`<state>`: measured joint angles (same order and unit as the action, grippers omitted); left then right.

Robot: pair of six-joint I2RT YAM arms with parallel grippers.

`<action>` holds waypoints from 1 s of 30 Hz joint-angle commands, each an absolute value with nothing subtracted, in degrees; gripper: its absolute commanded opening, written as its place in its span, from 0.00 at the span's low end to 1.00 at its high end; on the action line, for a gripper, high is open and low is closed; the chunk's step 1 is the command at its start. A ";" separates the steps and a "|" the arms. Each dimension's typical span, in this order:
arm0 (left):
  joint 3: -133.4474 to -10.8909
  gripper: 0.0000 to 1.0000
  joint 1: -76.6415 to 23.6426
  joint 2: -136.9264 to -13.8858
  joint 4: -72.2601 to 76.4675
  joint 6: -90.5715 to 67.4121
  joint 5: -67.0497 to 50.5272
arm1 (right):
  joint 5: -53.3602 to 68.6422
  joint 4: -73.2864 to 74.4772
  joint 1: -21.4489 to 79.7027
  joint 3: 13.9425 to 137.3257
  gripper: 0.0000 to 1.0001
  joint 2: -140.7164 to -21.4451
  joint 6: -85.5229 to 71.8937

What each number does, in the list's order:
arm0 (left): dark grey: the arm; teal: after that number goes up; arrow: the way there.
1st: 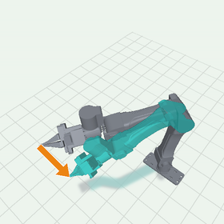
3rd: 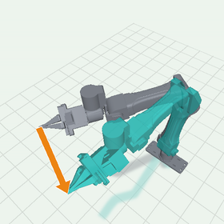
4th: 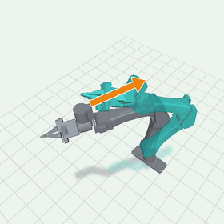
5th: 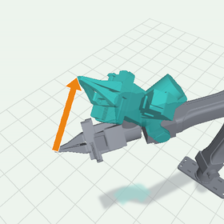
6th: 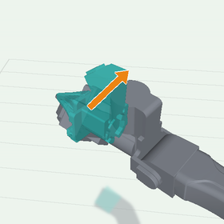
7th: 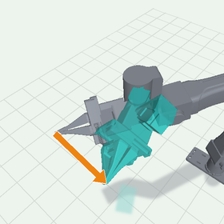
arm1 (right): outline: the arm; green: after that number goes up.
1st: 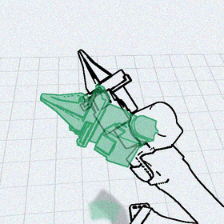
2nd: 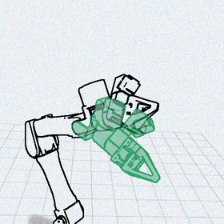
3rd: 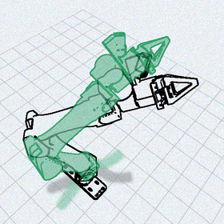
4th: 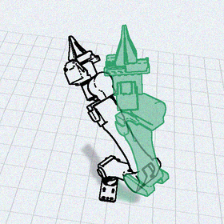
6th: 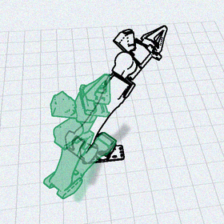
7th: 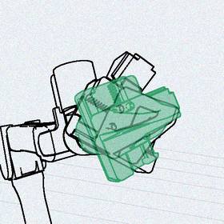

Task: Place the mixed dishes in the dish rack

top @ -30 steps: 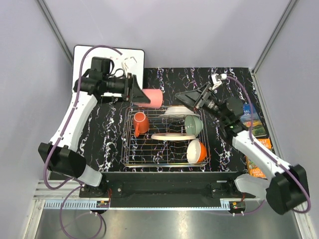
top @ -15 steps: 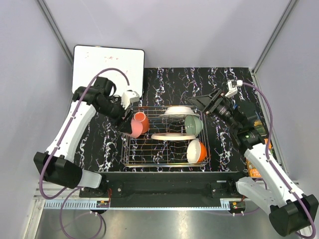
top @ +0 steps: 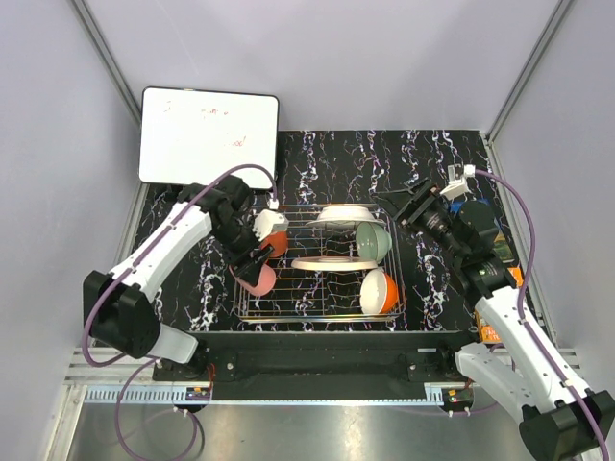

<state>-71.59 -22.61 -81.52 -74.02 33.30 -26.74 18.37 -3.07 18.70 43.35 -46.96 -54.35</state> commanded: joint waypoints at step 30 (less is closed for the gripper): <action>-63.81 0.15 -35.51 -88.86 -57.30 16.08 -11.60 | 13.27 1.39 16.88 41.31 0.75 -43.77 -52.38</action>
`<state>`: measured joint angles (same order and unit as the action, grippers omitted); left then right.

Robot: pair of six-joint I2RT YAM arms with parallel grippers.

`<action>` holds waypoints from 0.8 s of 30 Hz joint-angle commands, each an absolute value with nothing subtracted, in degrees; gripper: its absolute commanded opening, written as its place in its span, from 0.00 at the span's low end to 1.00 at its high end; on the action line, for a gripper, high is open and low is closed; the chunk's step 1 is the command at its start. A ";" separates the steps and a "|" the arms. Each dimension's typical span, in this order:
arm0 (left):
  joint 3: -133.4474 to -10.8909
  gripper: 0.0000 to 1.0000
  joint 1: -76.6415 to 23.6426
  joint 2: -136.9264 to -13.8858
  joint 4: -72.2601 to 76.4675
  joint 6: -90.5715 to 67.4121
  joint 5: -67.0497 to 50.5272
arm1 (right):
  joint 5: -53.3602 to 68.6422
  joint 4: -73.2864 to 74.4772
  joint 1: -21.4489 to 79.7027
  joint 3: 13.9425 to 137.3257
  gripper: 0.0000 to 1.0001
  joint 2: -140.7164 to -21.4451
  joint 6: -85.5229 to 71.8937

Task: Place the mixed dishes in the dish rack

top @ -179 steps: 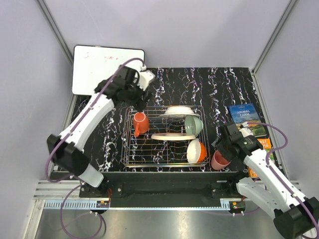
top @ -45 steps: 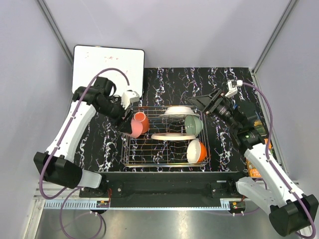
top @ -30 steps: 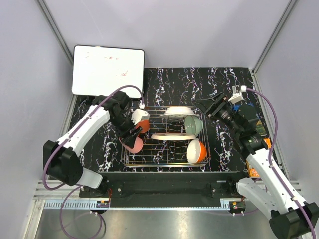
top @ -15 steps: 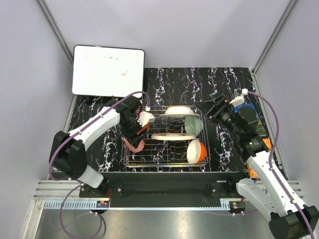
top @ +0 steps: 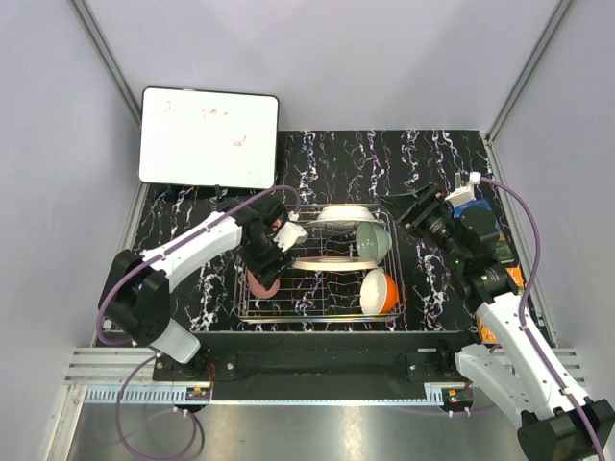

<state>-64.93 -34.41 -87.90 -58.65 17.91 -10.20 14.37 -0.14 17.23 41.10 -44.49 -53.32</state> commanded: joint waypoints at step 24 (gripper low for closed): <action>-75.32 0.99 -36.12 -78.84 -68.63 15.47 -9.58 | 9.85 8.25 16.88 42.80 0.99 -43.77 -47.29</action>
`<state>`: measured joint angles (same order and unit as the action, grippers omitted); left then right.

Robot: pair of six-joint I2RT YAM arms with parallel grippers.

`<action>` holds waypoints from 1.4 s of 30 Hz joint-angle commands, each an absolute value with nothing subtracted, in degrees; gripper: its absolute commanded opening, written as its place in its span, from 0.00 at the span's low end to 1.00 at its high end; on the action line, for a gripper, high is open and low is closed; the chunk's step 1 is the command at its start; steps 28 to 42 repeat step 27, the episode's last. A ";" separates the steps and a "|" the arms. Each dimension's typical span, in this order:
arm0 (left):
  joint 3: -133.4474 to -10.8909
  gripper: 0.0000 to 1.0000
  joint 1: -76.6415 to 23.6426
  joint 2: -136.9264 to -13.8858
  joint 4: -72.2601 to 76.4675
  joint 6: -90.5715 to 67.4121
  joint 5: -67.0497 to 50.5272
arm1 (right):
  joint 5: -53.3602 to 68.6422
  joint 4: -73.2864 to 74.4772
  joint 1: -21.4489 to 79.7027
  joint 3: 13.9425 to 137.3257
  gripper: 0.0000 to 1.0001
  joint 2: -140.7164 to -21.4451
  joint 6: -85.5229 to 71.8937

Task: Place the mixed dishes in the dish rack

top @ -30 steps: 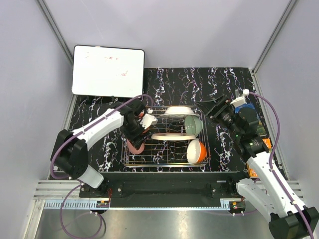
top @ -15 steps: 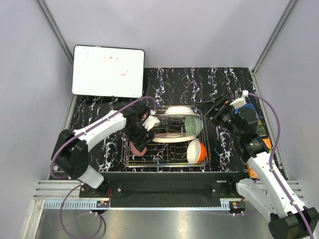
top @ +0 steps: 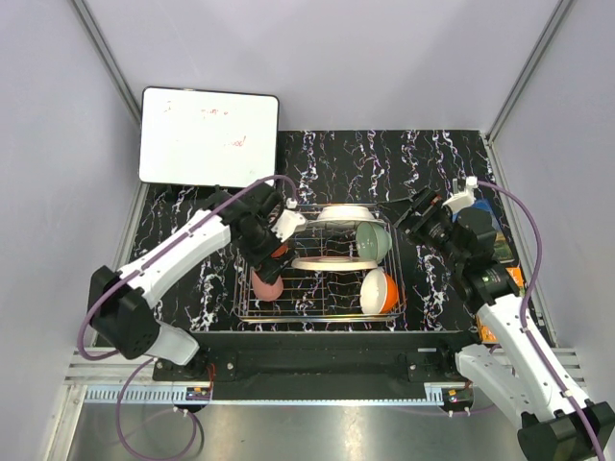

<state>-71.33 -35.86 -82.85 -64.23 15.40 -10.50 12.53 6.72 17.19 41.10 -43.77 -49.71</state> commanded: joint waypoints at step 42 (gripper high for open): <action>-81.92 0.99 -5.37 -68.29 -60.38 17.67 -15.81 | -6.15 32.43 16.88 57.31 1.00 -51.33 -34.28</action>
